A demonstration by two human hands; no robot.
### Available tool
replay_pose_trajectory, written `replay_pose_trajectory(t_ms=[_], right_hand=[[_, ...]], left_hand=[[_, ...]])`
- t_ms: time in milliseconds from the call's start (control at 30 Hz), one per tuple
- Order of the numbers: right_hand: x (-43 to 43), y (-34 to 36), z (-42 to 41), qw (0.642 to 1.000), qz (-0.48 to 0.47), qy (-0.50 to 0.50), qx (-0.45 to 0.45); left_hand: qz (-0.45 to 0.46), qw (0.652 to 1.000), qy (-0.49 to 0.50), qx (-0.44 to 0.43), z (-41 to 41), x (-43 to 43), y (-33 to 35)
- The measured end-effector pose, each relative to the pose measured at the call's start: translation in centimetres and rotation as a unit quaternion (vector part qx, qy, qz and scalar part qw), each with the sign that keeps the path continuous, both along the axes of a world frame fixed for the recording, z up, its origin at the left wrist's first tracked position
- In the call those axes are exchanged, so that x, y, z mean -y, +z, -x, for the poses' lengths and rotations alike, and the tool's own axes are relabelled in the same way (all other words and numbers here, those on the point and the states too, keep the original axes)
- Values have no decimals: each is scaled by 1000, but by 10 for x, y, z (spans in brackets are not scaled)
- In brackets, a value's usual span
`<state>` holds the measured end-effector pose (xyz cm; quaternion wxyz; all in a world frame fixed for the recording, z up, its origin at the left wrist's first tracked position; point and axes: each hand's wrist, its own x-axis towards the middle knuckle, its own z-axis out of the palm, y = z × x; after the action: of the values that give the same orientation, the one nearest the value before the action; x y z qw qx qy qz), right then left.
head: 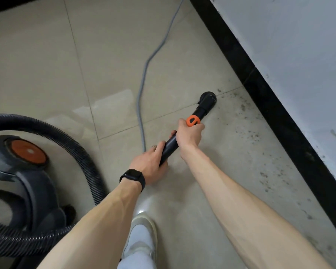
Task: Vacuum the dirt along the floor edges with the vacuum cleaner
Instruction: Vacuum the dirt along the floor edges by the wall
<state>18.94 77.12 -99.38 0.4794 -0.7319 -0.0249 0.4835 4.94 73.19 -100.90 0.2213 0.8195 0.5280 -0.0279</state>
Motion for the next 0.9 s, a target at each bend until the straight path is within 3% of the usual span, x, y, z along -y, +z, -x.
replay_pose_trajectory(t_ms=[633, 900], right_hand=[[-37, -8, -51, 1000, -10, -7, 5], [-63, -7, -80, 995, 17, 43, 84]], left_hand=[[-27, 1000, -6, 8, -47, -37, -10], [26, 994, 50, 93, -82, -49, -14]])
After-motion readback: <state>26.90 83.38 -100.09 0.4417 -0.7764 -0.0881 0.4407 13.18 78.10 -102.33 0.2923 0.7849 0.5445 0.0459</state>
